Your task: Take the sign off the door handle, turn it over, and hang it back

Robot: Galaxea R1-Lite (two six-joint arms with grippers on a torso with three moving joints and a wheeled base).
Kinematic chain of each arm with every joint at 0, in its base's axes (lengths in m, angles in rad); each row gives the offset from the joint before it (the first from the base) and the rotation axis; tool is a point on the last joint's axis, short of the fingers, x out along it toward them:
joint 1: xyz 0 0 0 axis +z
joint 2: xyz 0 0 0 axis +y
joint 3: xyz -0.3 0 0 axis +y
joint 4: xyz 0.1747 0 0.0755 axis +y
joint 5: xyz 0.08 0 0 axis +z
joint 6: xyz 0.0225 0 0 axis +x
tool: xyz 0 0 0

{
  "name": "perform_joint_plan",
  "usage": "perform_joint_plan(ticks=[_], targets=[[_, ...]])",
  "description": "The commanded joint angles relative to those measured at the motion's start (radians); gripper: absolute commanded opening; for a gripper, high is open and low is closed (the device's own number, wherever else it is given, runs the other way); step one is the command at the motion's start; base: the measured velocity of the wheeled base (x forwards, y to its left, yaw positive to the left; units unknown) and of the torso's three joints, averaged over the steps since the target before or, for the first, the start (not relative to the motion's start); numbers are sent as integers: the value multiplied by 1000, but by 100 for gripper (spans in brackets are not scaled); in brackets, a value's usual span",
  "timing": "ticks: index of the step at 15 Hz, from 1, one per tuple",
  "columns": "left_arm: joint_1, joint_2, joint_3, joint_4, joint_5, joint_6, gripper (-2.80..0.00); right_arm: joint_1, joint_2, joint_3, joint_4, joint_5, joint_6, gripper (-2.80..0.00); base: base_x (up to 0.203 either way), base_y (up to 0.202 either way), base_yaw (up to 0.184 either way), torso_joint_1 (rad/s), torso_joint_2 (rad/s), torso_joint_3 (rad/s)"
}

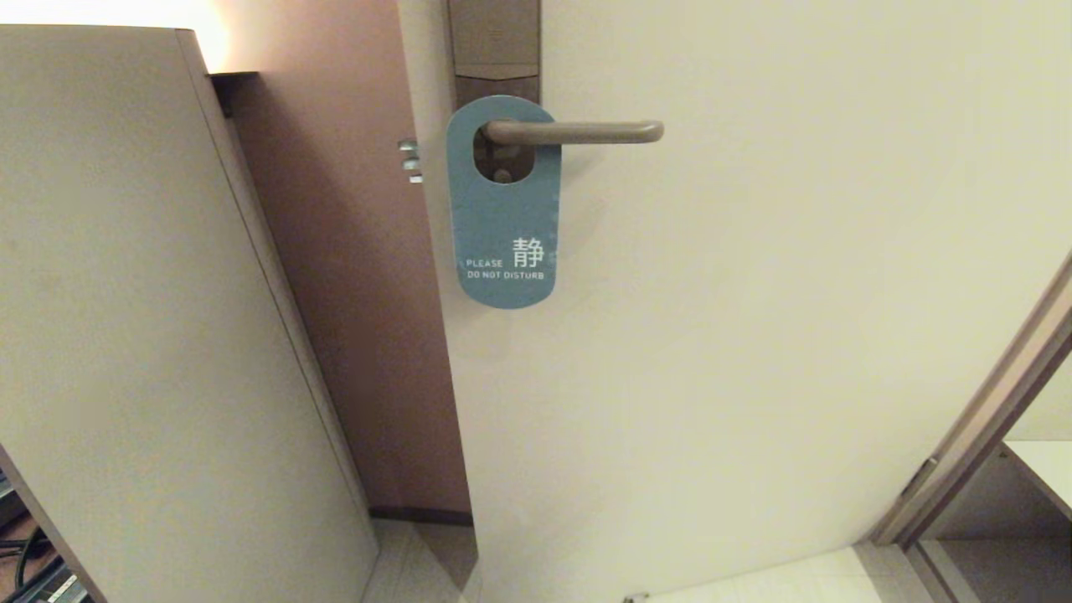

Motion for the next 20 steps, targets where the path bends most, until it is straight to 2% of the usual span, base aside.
perform_joint_plan(ticks=[1, 20], targets=[[0, 0, 0, 0, 0, 0, -280, 0, 1, 0, 0, 0, 1, -280, 0, 0, 0, 0, 0, 0], [0, 0, 0, 0, 0, 0, -280, 0, 1, 0, -1, -9, 15, -280, 0, 0, 0, 0, 0, 0]])
